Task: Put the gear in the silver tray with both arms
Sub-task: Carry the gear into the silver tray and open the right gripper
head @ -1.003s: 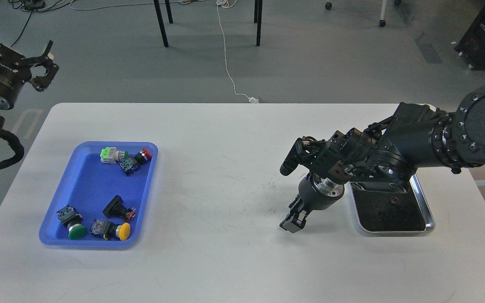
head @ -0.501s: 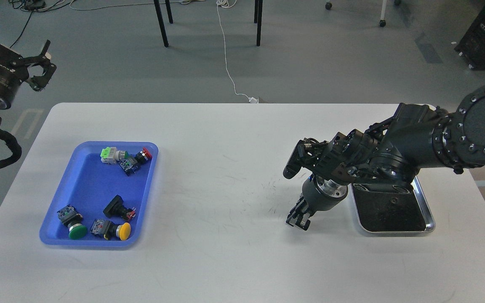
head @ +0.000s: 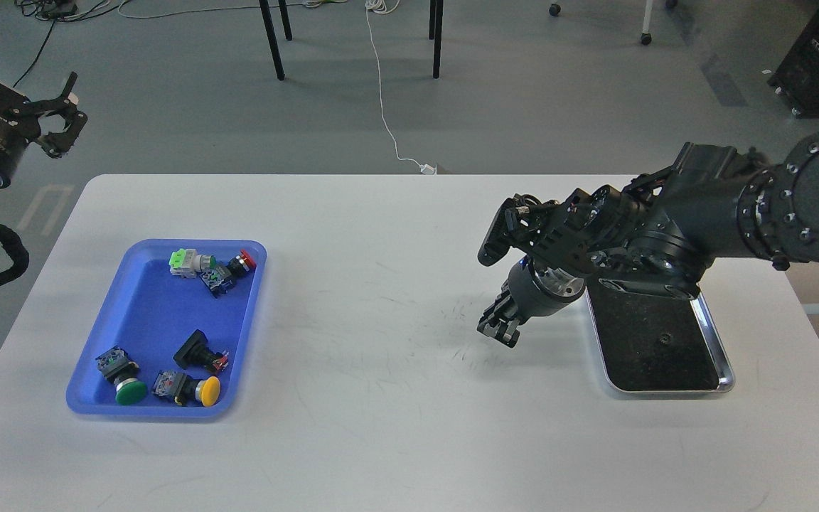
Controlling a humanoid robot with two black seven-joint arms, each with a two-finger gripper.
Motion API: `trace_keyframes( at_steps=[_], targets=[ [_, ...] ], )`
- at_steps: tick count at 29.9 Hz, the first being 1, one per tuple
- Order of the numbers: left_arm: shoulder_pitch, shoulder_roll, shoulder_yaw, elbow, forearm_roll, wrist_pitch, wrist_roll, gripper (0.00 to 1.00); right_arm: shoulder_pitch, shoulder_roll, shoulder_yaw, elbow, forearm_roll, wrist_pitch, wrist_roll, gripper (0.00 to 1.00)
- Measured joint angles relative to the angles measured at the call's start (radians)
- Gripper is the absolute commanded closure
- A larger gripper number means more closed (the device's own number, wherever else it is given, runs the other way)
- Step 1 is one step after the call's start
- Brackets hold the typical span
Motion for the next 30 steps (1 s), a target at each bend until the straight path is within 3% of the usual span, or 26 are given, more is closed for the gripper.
trace_keyframes(
  at_steps=[12,20,26,30],
  targets=[
    [-0.005,-0.001,0.000,-0.001,-0.001,0.004,-0.001,0.02,-0.015,-0.308,-0.034,0.016,-0.138,-0.001,0.000,0.88],
    [-0.011,0.000,0.000,-0.004,-0.001,0.012,-0.001,0.02,-0.170,-0.400,-0.040,-0.134,-0.240,-0.035,0.000,0.86],
    [-0.015,0.001,0.000,-0.005,-0.001,0.013,0.001,0.02,-0.242,-0.404,-0.031,-0.201,-0.251,-0.082,0.000,0.73],
    [-0.015,0.001,0.000,-0.005,0.000,0.014,0.002,0.02,-0.249,-0.404,-0.017,-0.205,-0.250,-0.088,0.000,0.60]
  ],
)
